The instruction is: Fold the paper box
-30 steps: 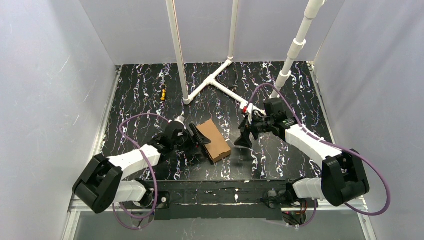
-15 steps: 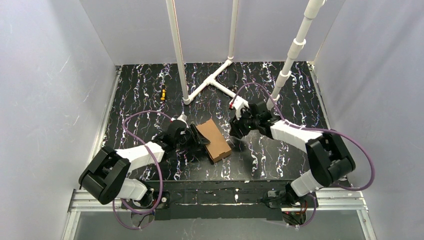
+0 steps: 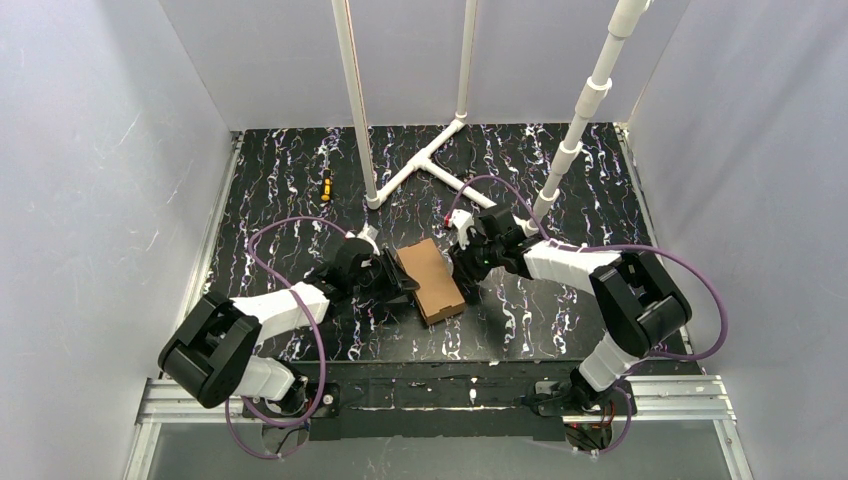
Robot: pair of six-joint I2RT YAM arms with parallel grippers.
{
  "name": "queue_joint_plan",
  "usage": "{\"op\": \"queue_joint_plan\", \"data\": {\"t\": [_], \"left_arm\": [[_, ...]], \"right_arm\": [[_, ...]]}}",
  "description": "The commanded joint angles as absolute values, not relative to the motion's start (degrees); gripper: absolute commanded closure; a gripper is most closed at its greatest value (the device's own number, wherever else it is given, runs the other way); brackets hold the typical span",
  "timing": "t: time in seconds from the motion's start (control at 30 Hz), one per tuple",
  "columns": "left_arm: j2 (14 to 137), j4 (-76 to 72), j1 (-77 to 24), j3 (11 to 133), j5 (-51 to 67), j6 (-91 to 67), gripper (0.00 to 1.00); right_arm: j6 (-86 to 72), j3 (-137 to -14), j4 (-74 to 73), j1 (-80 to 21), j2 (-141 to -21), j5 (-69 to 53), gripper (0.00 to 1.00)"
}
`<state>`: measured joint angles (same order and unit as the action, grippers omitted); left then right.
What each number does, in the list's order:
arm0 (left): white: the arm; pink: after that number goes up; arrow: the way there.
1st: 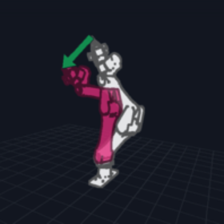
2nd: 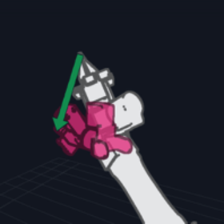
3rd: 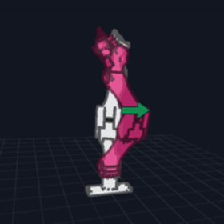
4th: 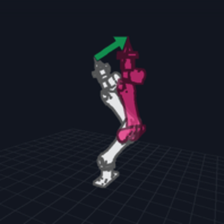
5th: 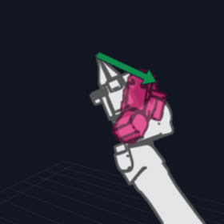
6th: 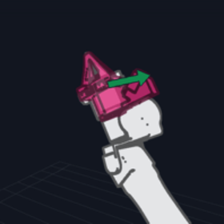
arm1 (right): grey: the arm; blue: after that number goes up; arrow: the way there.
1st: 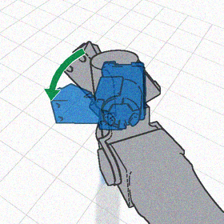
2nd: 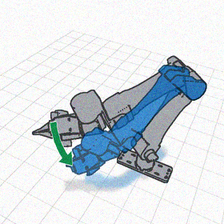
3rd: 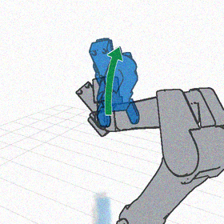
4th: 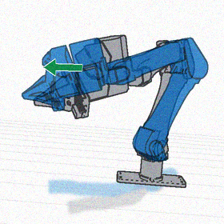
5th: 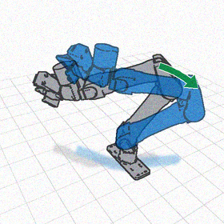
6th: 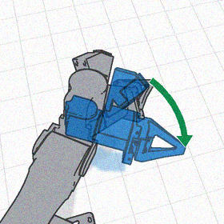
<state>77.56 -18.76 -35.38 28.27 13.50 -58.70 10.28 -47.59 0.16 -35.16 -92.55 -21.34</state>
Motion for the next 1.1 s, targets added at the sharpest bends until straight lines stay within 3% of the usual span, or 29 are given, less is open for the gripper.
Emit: {"op": "queue_joint_plan", "data": {"t": [0.0,0.43,0.87,1.07], "left_arm": [[76.2,-18.8,-35.7,32.1,18.0,-57.0,0.73],[76.8,-18.8,-36.4,38.7,21.6,-57.5,0.72],[81.0,-18.9,-36.4,44.0,21.8,-57.8,0.69],[83.8,-18.9,-36.0,45.7,22.3,-57.0,0.69]], "right_arm": [[7.5,-50.6,1.7,-35.5,-93.3,-24.7,0.59],[0.4,-54.1,2.4,-35.5,-97.9,-34.4,0.59],[1.0,-55.9,0.1,-36.0,-99.8,-35.7,0.59],[4.0,-57.2,-3.9,-35.1,-97.4,-24.7,0.58]]}}
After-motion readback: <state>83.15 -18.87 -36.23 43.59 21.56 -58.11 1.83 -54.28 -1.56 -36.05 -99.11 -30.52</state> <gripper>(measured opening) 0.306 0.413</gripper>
